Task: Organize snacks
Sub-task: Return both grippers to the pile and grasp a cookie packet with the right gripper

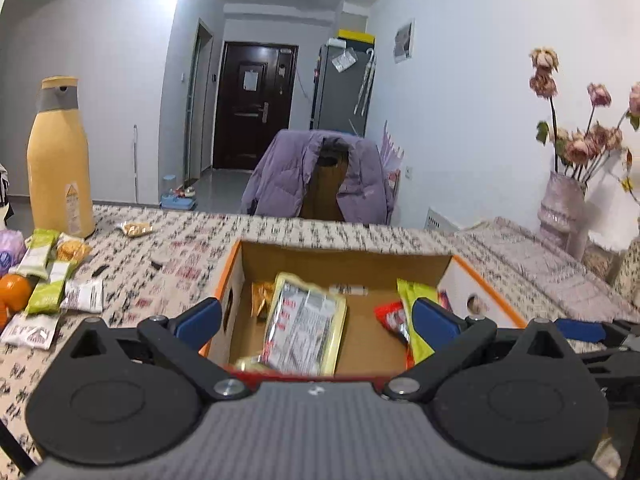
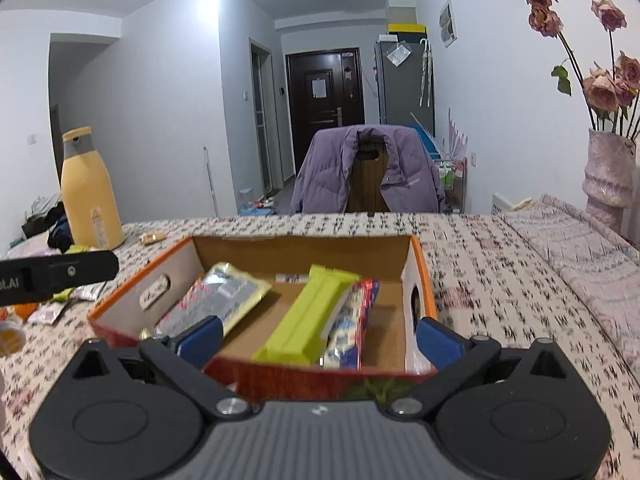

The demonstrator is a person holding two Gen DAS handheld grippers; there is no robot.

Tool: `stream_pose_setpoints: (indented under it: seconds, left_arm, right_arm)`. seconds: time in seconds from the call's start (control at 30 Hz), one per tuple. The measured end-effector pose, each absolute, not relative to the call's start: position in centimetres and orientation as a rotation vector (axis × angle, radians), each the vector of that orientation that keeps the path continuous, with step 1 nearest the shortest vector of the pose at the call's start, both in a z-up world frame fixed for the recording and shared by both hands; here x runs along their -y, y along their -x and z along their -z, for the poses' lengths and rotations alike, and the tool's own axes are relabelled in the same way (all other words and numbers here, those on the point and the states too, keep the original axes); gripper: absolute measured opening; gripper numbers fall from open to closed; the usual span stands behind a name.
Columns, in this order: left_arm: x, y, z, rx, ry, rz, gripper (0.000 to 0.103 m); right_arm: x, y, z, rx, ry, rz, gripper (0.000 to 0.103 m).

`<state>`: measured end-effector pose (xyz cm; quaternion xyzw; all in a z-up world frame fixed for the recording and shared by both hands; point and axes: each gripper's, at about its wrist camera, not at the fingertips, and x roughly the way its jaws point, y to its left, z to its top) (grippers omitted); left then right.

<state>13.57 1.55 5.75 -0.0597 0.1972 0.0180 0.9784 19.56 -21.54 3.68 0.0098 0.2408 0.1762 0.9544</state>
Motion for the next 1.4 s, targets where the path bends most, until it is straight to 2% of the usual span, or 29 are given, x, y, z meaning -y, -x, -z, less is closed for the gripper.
stream_pose_setpoints:
  seconds: [0.47, 0.9, 1.4]
  left_arm:
    - [-2.3, -8.3, -1.7, -0.467, 0.110, -0.035, 0.103]
    - [-1.6, -5.2, -0.7, -0.471, 0.103, 0.016, 0.103]
    - [-1.6, -5.2, -0.1, -0.512, 0.116, 0.026, 0.103]
  right_arm:
    - [23.2, -14.3, -0.9, -0.550, -0.005, -0.360, 0.103]
    - [24.2, -10.8, 0.2, -0.578, -0.008, -0.344, 0.103]
    - [22.5, -11.9, 0.4, -0.606, -0.022, -0.354, 0.101]
